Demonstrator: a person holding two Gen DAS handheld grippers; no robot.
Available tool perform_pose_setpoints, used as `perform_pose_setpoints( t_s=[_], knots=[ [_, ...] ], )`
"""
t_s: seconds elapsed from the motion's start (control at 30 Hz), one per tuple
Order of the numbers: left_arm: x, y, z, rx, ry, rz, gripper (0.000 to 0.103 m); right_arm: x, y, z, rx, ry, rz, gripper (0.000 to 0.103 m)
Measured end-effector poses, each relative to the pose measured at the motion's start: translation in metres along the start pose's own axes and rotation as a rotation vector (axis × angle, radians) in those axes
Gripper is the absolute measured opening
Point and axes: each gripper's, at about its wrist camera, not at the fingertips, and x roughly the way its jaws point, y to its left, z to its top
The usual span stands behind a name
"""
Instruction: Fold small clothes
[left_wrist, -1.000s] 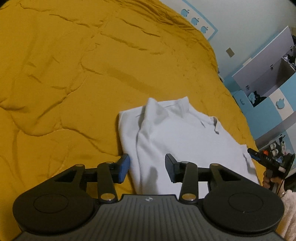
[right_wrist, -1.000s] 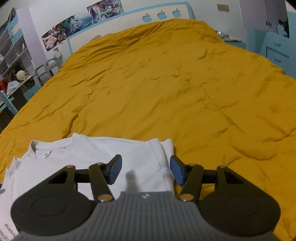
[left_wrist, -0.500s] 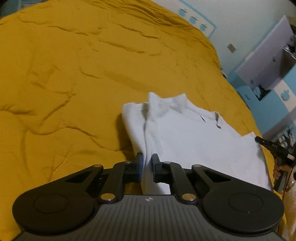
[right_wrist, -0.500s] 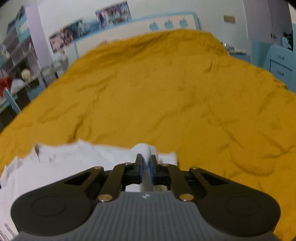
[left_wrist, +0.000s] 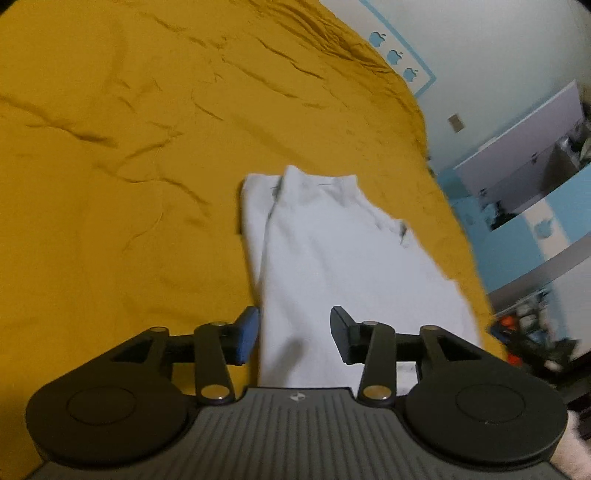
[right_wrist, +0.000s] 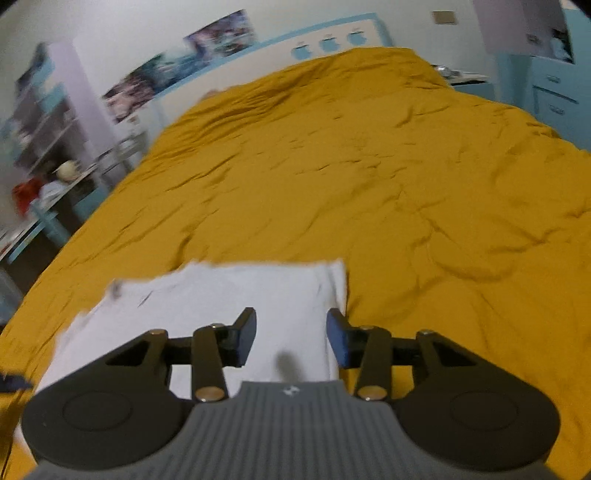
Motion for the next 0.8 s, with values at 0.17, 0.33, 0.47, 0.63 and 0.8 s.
perform_pose_setpoints(
  t_s=[0.17,0.33,0.47,0.63,0.8],
  knots=[
    [-0.016,0.009,-0.033,-0.064,0.034,-0.023,0.049,-0.049,-0.014,-0.043,0.035,0.055,0.022,0.059],
    [-0.002,0.013,-0.056,-0.088,0.115,-0.043,0.049,-0.065,-0.02,-0.077,0.088,0.084,0.044,0.062],
    [0.002,0.015,-0.057,-0.187,0.071,-0.126,0.025,-0.057,-0.02,-0.085,0.147,0.086,0.089,0.066],
    [-0.014,0.005,-0.063,-0.22,-0.052,-0.144,0.018,-0.039,-0.008,-0.083,0.137,0.163,0.044,0.008],
    [-0.051,-0.015,-0.064,-0.143,-0.131,-0.128,0.011,-0.062,0.012,-0.05,0.04,0.113,0.027,0.005]
  ],
)
